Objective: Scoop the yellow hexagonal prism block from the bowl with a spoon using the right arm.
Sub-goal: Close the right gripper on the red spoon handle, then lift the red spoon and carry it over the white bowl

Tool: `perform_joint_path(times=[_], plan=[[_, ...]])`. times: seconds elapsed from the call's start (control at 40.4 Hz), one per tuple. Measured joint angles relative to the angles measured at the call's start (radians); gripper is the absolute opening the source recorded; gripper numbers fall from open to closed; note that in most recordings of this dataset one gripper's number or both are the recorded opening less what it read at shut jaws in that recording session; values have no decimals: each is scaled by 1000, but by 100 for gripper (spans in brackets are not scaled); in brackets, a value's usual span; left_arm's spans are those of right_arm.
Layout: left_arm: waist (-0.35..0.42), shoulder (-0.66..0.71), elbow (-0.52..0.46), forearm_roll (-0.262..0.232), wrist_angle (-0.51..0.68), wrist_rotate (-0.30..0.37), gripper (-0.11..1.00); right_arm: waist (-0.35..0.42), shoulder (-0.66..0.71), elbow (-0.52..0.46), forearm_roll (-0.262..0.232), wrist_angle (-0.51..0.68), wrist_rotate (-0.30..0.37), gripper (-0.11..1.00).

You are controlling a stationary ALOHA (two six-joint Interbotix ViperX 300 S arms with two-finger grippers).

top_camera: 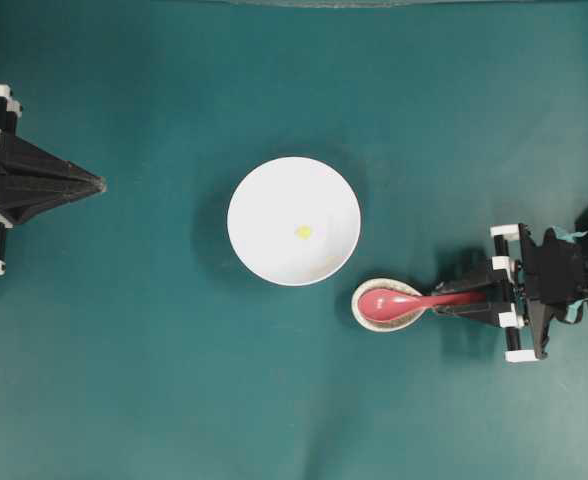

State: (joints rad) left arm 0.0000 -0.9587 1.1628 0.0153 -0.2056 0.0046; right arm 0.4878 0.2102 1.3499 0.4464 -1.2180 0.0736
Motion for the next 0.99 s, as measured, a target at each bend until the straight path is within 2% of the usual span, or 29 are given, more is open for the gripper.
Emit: perform_joint_path(times=[0.272, 0.52, 0.743, 0.99], plan=[[2, 2, 0, 0, 0, 0, 2, 0, -15, -9, 0, 12, 0, 23], [0, 0, -2, 0, 3, 0, 2, 0, -127, -6, 0, 52, -12, 23], [0, 0, 0, 0, 8, 0, 2, -23, -258, -8, 2, 158, -41, 23], [0, -5, -2, 0, 8, -5, 2, -101, -419, -26, 2, 313, -127, 23]])
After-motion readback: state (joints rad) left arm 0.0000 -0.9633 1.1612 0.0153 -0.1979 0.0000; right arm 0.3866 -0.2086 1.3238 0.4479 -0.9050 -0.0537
